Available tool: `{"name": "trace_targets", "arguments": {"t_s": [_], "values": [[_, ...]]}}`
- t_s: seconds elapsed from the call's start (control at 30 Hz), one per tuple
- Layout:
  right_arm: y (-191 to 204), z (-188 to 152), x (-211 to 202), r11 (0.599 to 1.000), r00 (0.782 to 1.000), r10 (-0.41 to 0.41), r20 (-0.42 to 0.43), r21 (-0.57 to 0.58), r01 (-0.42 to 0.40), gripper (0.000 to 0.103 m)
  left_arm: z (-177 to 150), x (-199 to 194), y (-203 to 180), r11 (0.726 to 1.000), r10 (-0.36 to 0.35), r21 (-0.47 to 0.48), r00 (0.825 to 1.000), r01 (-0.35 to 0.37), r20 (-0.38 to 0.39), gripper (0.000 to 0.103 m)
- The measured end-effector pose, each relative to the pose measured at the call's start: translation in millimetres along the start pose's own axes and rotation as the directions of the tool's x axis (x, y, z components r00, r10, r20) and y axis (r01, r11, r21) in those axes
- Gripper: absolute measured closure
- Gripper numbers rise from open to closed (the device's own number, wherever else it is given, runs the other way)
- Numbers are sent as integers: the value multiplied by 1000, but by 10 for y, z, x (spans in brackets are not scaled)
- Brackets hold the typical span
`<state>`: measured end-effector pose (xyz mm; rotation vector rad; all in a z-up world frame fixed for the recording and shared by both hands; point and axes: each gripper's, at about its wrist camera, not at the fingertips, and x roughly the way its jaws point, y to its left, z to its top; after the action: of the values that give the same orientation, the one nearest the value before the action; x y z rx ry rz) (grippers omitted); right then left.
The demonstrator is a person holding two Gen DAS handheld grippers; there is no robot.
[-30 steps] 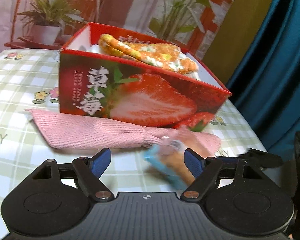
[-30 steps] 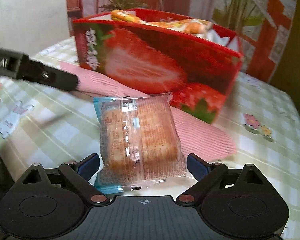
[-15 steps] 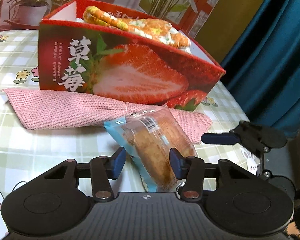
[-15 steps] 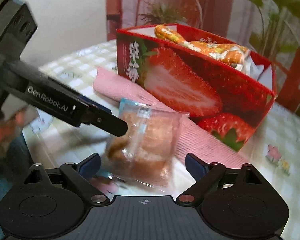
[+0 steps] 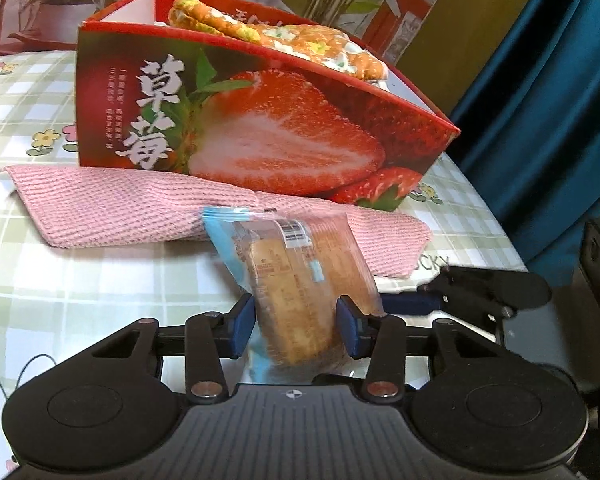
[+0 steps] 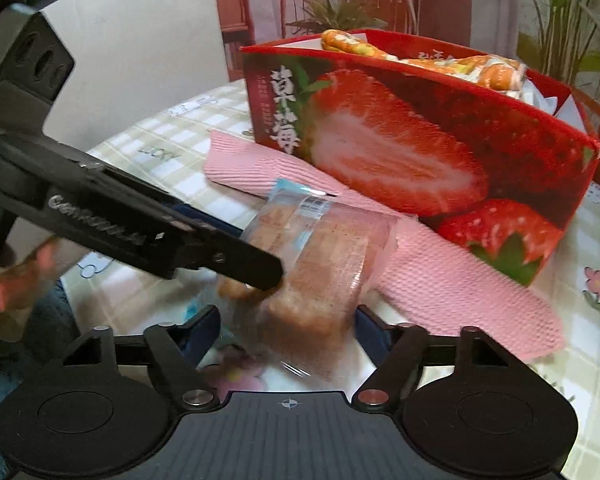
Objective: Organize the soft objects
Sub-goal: 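Close the right tool on the wrapped bread packet, then carry the bread packet into the red box and open the right tool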
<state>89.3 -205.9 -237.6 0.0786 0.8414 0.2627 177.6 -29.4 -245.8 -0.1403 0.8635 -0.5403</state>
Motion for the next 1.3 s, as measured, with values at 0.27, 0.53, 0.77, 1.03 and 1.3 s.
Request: {"name": "trace_targets", "arguments": {"t_s": [0.27,0.53,0.77,1.03,1.3], "values": [[76,-45,1,999,999,-23,27,41,22,46,-31,-48,60,1000,-1,-18,1000,1,8,56],[160,-26,-54,998,997,-39,66,52,35,46,-3,-198,39,1000,-11,-23,998,13,60,56],[229,153,-374,999,982,-54,182,15,52,46,135,-575,-99,999,-22,38,983,16,184,56],[225,575,-683,997,963,-63,261,-36,75,46,535,-869,-325,991,-10,131,959,-29,282,56],[-91,1192,-741,993,945,-91,314,-44,110,47,1219,-775,-392,988,-52,151,949,5,312,56]]}}
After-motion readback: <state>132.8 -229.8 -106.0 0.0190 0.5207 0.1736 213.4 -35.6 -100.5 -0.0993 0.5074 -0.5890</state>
